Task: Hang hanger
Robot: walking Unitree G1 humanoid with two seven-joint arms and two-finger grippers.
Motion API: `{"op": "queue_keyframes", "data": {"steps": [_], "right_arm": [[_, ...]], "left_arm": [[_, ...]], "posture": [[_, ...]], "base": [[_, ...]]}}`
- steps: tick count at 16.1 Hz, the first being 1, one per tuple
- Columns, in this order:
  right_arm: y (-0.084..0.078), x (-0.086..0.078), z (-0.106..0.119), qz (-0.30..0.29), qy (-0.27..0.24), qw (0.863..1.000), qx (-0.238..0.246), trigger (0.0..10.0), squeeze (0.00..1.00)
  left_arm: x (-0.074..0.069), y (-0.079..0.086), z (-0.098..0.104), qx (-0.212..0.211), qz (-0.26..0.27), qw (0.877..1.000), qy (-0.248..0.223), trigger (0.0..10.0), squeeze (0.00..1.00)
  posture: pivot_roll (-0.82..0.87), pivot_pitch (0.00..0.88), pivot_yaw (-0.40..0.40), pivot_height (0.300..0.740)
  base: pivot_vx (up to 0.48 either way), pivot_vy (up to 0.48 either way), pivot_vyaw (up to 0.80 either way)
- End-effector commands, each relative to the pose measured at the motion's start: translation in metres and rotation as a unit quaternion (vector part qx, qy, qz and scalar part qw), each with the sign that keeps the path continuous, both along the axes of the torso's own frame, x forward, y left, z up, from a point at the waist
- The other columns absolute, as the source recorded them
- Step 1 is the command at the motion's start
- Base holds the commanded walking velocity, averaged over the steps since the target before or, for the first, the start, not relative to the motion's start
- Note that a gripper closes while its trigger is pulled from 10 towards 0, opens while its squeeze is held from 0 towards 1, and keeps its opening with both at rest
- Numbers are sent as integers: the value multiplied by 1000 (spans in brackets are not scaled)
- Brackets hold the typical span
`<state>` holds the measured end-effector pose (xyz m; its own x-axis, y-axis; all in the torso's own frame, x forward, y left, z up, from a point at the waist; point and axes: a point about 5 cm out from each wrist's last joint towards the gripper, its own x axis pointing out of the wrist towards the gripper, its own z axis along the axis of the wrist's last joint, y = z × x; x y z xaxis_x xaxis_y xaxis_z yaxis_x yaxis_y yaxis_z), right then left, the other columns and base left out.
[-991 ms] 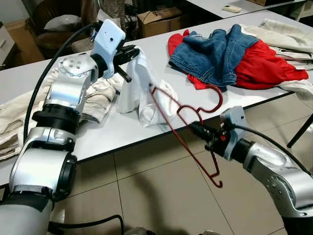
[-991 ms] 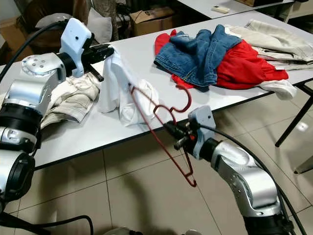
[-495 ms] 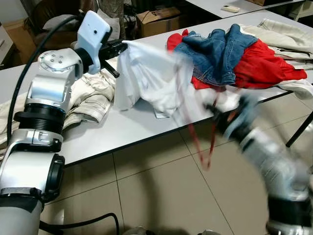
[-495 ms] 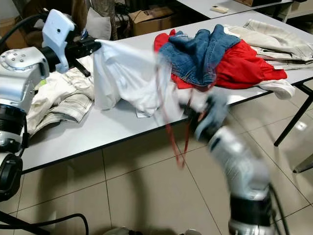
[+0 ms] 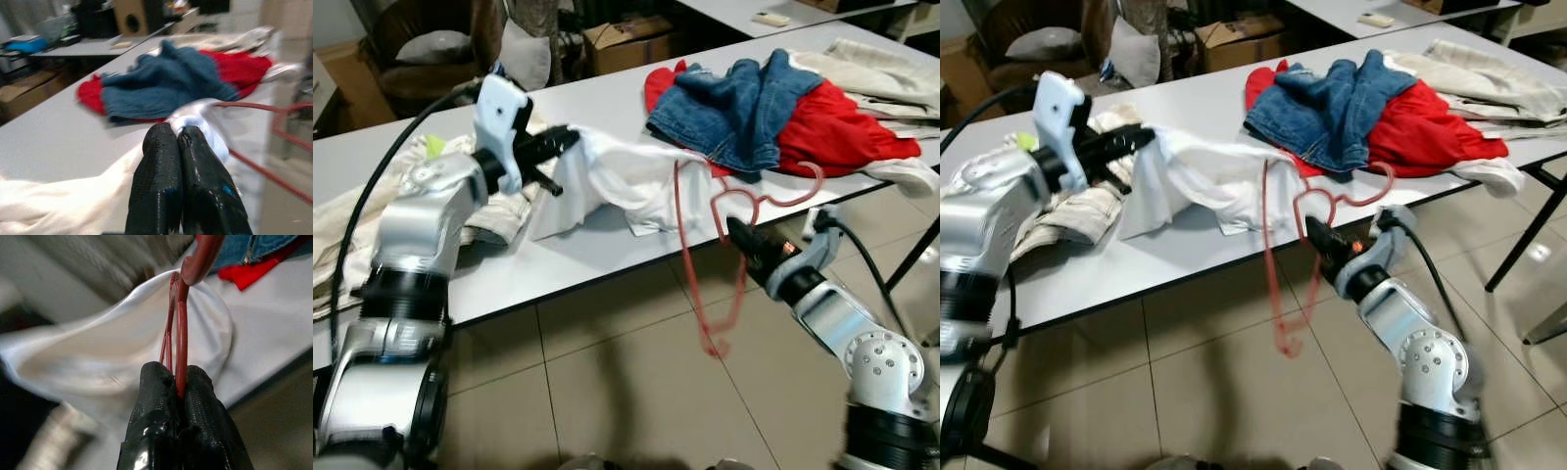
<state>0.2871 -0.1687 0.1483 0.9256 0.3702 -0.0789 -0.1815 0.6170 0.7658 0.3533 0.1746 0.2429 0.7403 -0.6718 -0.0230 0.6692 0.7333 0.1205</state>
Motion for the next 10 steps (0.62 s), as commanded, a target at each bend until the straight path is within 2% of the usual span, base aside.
{"op": "queue_keyframes", "data": {"steps": [1,2,4,5,6,7,9,10], "right_arm": [[0,7,7,-15,-4,997,81,10000,0],[0,13,10,-33,-7,989,146,10000,0],[-1,18,12,-49,-10,981,189,10000,0],[-3,27,19,-71,-23,958,277,10000,0],[-4,28,20,-74,-24,954,288,10000,0],[-1,39,20,-79,-9,943,324,10000,0],[3,48,19,-91,0,944,317,10000,0],[1,53,20,-109,3,935,338,10000,0]], "left_arm": [[-10,3,4,-16,-21,1000,12,0,0],[-17,3,0,-25,-43,998,31,0,0],[-24,0,1,-47,-66,996,40,0,0],[-41,-8,1,-64,-139,986,64,0,0],[-44,-9,1,-62,-150,984,67,0,0],[-54,-14,-9,-42,-172,981,81,0,0],[-65,-22,-8,-50,-217,972,78,0,0],[-74,-24,-10,-44,-247,964,87,0,0]], "posture": [[-129,0,127,740],[-128,0,128,740],[-122,0,128,740],[-113,0,129,740],[-113,0,129,740],[-105,0,127,740],[-105,0,127,740],[-105,0,127,740]], "base": [[0,0,0],[0,0,0],[0,0,0],[0,0,0],[0,0,0],[0,0,0],[0,0,0],[0,0,0]]}}
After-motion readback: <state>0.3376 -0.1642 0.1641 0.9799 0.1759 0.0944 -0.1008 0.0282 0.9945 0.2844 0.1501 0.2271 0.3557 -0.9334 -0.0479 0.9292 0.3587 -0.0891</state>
